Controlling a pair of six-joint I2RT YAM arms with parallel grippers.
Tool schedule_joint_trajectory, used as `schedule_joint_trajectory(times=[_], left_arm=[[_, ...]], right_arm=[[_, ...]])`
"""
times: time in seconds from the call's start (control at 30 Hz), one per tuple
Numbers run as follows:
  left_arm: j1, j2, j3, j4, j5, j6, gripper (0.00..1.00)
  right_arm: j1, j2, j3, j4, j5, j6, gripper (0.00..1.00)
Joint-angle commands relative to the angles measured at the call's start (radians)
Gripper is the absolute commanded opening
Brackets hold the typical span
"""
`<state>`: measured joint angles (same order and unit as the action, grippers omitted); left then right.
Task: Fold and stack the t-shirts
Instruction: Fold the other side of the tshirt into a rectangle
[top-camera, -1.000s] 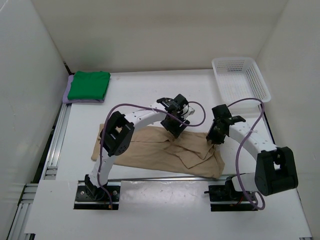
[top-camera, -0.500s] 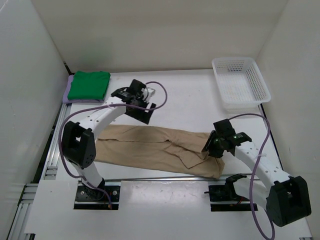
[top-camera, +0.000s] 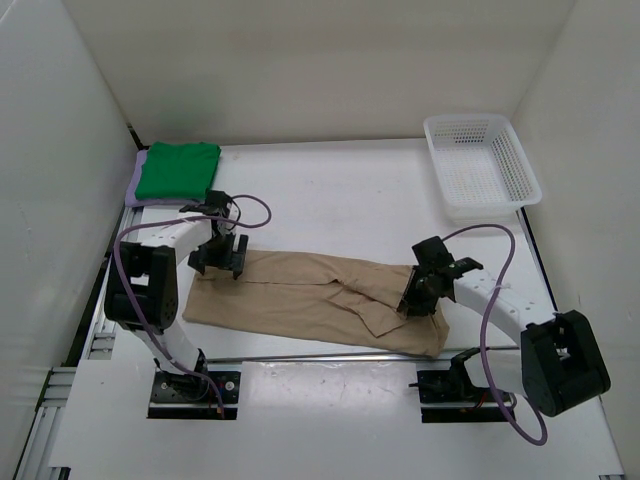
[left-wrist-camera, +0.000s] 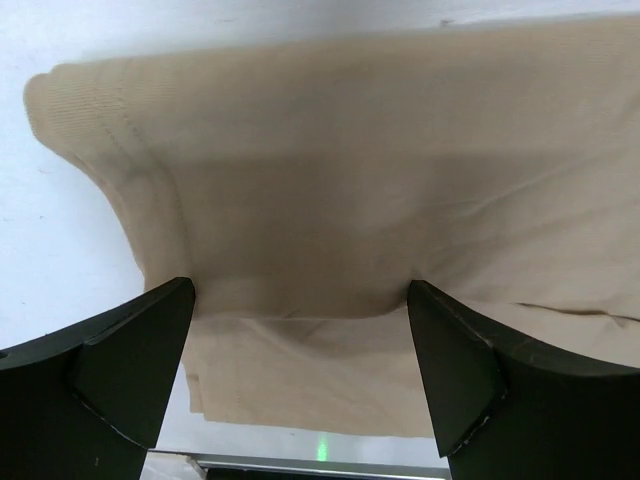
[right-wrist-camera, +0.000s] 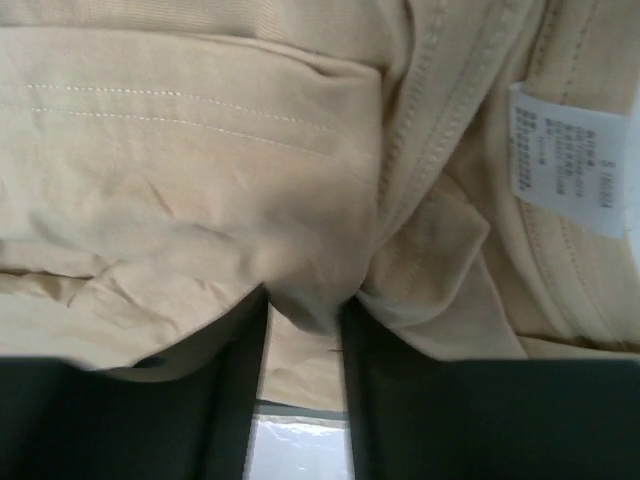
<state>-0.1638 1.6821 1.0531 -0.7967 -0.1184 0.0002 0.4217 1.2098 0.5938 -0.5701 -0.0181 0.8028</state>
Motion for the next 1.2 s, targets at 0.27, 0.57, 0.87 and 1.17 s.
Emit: schedule_joint_trajectory(times=[0.27,0.57,0.87,1.17], left_arm=[[0.047,0.065,0.004,0.077,-0.032,0.0,0.97],[0.066,0.087,0.013,0.077,-0.032,0.0,0.97],[0.093,0.096,0.013,0.077,-0.041,0.0,0.97],[0.115,-0.134,0.114,-0.085,0.18,0.0,0.99]], right_arm=[[-0.001,-0.027,0.075,-0.117,0.076,-0.02,0.0],[-0.055,-0.076,0.112,-0.211,0.034,-0.079,0.0],[-0.1,-0.044,0.063,-0.208,-0.043,-0.136,0.25],[-0.175,-0.078,0.234,-0.229,0.038,-0.212,0.63]])
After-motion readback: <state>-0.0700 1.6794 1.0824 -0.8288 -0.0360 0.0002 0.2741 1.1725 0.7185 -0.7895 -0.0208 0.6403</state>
